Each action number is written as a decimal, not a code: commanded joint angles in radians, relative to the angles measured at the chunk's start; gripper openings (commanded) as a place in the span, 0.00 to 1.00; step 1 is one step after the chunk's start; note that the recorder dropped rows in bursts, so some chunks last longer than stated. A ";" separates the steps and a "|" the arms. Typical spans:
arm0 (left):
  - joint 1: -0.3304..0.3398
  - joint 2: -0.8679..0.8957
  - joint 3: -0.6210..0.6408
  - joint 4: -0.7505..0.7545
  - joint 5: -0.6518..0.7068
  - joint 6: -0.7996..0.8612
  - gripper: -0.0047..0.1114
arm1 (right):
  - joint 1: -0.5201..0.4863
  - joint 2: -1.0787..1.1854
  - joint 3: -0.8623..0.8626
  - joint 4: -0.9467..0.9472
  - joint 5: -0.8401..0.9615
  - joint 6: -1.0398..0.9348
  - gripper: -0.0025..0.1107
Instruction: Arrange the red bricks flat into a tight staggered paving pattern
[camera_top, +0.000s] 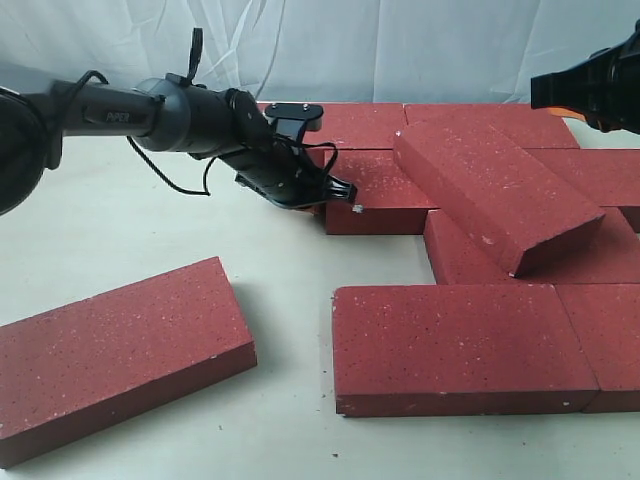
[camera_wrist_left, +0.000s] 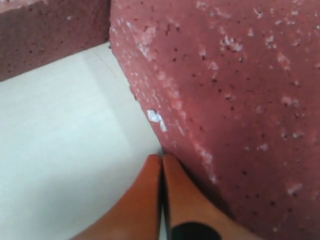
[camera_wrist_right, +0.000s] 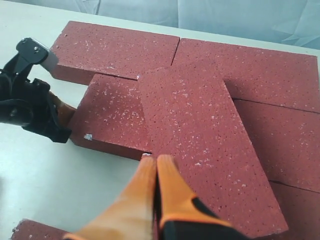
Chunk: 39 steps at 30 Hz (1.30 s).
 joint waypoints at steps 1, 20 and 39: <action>0.035 0.005 0.001 0.027 0.041 -0.020 0.04 | -0.004 0.001 0.004 0.000 -0.012 -0.003 0.01; 0.177 -0.317 0.069 0.408 0.311 -0.107 0.04 | 0.026 0.028 0.004 0.100 0.013 -0.157 0.01; 0.337 -1.121 0.758 0.422 0.341 -0.191 0.04 | 0.444 0.246 0.004 0.278 0.074 -0.371 0.01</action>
